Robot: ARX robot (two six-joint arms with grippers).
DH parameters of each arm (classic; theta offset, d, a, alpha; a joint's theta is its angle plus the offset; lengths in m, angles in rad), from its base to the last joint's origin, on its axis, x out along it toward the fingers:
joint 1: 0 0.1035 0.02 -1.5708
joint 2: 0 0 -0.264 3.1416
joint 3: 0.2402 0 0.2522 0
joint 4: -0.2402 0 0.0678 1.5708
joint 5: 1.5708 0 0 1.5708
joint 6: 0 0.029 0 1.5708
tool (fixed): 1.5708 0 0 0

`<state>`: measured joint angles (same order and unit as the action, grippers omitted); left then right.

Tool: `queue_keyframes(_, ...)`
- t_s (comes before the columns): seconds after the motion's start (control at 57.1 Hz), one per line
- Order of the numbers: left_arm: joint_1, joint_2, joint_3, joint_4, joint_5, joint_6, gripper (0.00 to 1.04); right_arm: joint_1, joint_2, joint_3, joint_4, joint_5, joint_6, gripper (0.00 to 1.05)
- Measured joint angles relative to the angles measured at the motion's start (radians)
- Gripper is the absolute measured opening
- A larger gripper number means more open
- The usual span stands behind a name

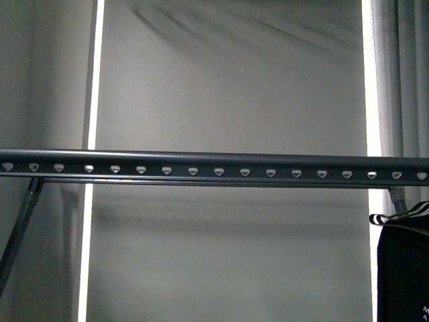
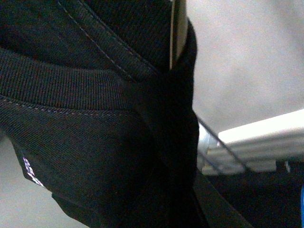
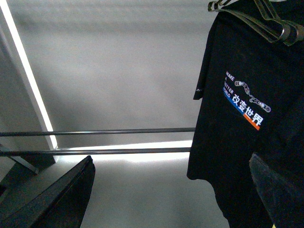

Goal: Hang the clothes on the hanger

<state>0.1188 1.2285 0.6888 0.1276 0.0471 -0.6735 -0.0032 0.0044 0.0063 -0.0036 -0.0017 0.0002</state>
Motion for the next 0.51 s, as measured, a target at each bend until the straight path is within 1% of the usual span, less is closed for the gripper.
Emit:
queue_keyframes(0.088,-0.041,-0.098,-0.07,-0.091,0.115,0.137,0.05,0.0,0.0,0.0,0.0,0.0,0.0,0.97)
queue_keyframes(0.123,-0.062,-0.138,-0.093,-0.14,0.193,0.215,0.05,0.0,0.0,0.0,0.0,0.0,0.0,0.97)
queue_keyframes(0.14,-0.068,-0.151,-0.101,-0.157,0.218,0.226,0.05,0.0,0.0,0.0,0.0,0.0,0.0,0.97)
queue_keyframes(0.158,-0.079,-0.177,-0.116,-0.19,0.265,0.291,0.05,0.0,0.0,0.0,0.0,0.0,0.0,0.97)
queue_keyframes(0.175,-0.084,-0.191,-0.124,-0.206,0.288,0.306,0.05,0.0,0.0,0.0,0.0,0.0,0.0,0.97)
queue_keyframes(0.28,-0.109,-0.286,-0.161,-0.319,0.427,0.533,0.05,0.0,0.0,0.0,0.0,0.0,0.0,0.97)
queue_keyframes(0.35,-0.106,-0.319,-0.16,-0.348,0.468,0.673,0.05,0.0,0.0,0.0,0.0,0.0,0.0,0.97)
queue_keyframes(0.368,-0.105,-0.322,-0.159,-0.352,0.472,0.683,0.05,0.0,0.0,0.0,0.0,0.0,0.0,0.97)
queue_keyframes(0.42,-0.1,-0.333,-0.153,-0.36,0.509,0.804,0.05,0.0,0.0,0.0,0.0,0.0,0.0,0.97)
queue_keyframes(0.455,-0.101,-0.335,-0.147,-0.357,0.512,0.836,0.05,0.0,0.0,0.0,0.0,0.0,0.0,0.97)
queue_keyframes(0.508,-0.109,-0.335,-0.126,-0.338,0.522,0.954,0.05,0.0,0.0,0.0,0.0,-0.001,0.0,0.97)
